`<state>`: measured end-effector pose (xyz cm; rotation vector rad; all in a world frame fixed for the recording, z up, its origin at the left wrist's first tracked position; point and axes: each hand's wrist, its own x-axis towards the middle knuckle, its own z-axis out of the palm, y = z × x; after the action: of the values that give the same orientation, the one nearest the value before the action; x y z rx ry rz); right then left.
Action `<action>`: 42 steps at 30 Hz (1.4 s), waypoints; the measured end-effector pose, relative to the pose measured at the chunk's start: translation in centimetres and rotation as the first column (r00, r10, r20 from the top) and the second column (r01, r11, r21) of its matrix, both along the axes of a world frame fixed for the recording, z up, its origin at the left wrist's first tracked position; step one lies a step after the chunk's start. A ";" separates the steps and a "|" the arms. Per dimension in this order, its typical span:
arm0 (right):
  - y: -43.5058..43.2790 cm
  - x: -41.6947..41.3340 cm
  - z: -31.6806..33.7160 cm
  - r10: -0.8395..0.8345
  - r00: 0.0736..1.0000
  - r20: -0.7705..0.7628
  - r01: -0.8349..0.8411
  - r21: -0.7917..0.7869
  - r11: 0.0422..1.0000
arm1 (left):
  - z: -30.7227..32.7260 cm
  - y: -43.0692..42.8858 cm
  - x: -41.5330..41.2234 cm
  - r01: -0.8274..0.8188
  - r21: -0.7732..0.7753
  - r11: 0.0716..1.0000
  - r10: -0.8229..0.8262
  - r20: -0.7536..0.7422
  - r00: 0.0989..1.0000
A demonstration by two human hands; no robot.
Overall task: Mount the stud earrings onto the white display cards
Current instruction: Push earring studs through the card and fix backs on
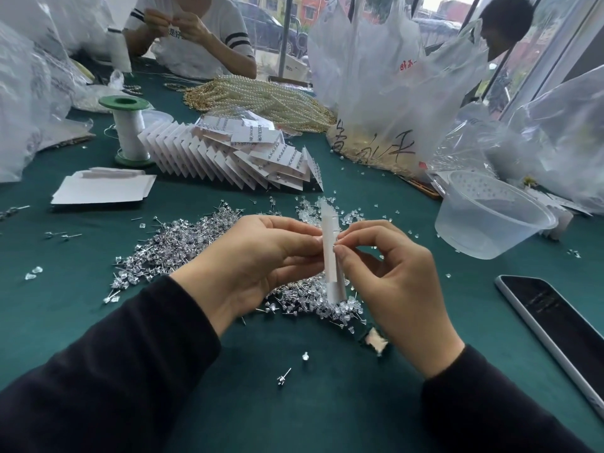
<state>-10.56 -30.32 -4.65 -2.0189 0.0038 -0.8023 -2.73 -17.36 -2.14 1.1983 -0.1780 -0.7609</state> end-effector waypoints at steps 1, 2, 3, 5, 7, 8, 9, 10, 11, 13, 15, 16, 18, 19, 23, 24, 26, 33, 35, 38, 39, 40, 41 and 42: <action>0.0 0.0 -0.1 -0.016 1.000 0.015 0.016 -0.025 1.000 | -0.1 0.0 0.0 0.009 -0.008 1.000 -0.009 -0.003 1.000; 0.1 0.0 -0.2 -0.031 0.999 0.027 0.032 -0.050 0.998 | -0.2 -0.1 0.1 0.023 -0.019 1.000 -0.023 -0.005 1.000; 0.1 0.0 -0.2 -0.046 0.998 0.035 0.049 -0.077 0.996 | -0.2 -0.1 0.1 0.042 -0.032 0.999 -0.042 -0.008 0.999; -0.1 -0.1 -0.1 -0.078 0.996 0.037 0.081 -0.105 0.991 | -0.1 -0.1 0.1 0.093 -0.078 0.993 -0.093 -0.007 0.996; -0.4 0.0 0.2 -0.084 0.996 0.017 0.085 -0.041 0.996 | 0.0 -0.1 0.3 0.105 -0.109 0.989 -0.105 -0.001 0.994; -0.6 0.0 0.4 -0.085 0.996 0.009 0.085 0.011 0.996 | -0.1 -0.1 0.3 0.086 -0.053 0.995 -0.082 0.080 0.993; -0.9 -0.1 0.6 -0.093 0.996 0.007 0.092 0.066 0.994 | -0.4 -0.1 0.4 0.038 0.091 0.995 -0.062 0.278 0.958; -1.2 -0.1 0.8 -0.109 0.994 0.008 0.107 0.121 0.987 | -0.8 -0.1 0.4 -0.063 0.292 0.954 -0.112 0.546 0.830; -1.5 -0.1 1.0 -0.133 0.991 0.008 0.129 0.170 0.977 | -1.2 -0.2 0.2 -0.181 0.450 0.875 -0.249 0.737 0.628; -2.1 -0.3 1.3 -0.192 0.981 -0.001 0.187 0.238 0.953 | -1.8 -0.5 -0.5 -0.296 0.583 0.757 -0.485 0.805 0.342; -2.4 -0.4 1.4 -0.223 0.974 -0.028 0.222 0.271 0.937 | -2.2 -0.8 -0.9 -0.282 0.604 0.746 -0.520 0.792 0.319; -2.4 -0.4 1.4 -0.223 0.974 -0.047 0.227 0.291 0.929 | -2.3 -0.9 -1.0 -0.285 0.585 0.760 -0.498 0.805 0.324; -2.4 -0.5 1.4 -0.194 0.977 -0.085 0.212 0.364 0.907 | -2.5 -1.0 -0.7 -0.313 0.545 0.778 -0.459 0.833 0.309; -2.4 -0.5 1.4 -0.164 0.981 -0.108 0.195 0.419 0.887 | -2.5 -0.9 -0.6 -0.327 0.526 0.785 -0.440 0.845 0.303; -2.5 -0.6 2.1 0.062 0.982 -0.179 0.077 0.673 0.735 | -2.4 -1.0 -0.5 -0.341 0.518 0.785 -0.434 0.851 0.295; -2.5 -0.6 2.1 0.112 0.976 -0.186 0.054 0.711 0.701 | -2.4 -1.0 -0.6 -0.322 0.526 0.787 -0.443 0.845 0.300; -2.6 -0.5 2.1 0.177 0.968 -0.180 0.023 0.762 0.647 | -2.4 -0.9 -0.8 -0.276 0.539 0.796 -0.466 0.836 0.290; -2.3 -0.3 2.1 0.298 0.947 -0.118 -0.031 0.891 0.453 | -2.5 -1.1 -1.0 -0.256 0.545 0.798 -0.481 0.833 0.272; -2.4 -0.3 2.1 0.319 0.942 -0.103 -0.031 0.921 0.388 | -2.5 -1.1 -0.7 -0.266 0.546 0.795 -0.484 0.834 0.265; -2.5 -0.3 2.1 0.327 0.941 -0.086 -0.023 0.949 0.316 | -2.2 -0.8 -0.6 -0.227 0.586 0.778 -0.532 0.807 0.257; -2.5 -0.3 2.2 0.324 0.941 -0.094 -0.014 0.948 0.317 | -2.2 -0.8 -0.6 -0.212 0.597 0.774 -0.546 0.798 0.255; -2.5 -0.3 2.2 0.324 0.941 -0.099 -0.010 0.948 0.319 | -2.2 -0.7 -0.6 -0.207 0.601 0.772 -0.552 0.795 0.251; -2.4 -0.3 2.2 0.327 0.940 -0.100 -0.010 0.947 0.320 | -2.2 -0.7 -0.6 -0.211 0.602 0.771 -0.555 0.796 0.241; -2.4 -0.3 2.2 0.331 0.938 -0.103 -0.010 0.947 0.322 | -2.2 -0.7 -0.6 -0.218 0.599 0.770 -0.556 0.798 0.232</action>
<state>-10.87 -32.71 -2.45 -0.9126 0.3465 -0.1998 -3.32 -18.10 -4.37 2.2476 -1.2667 -0.0828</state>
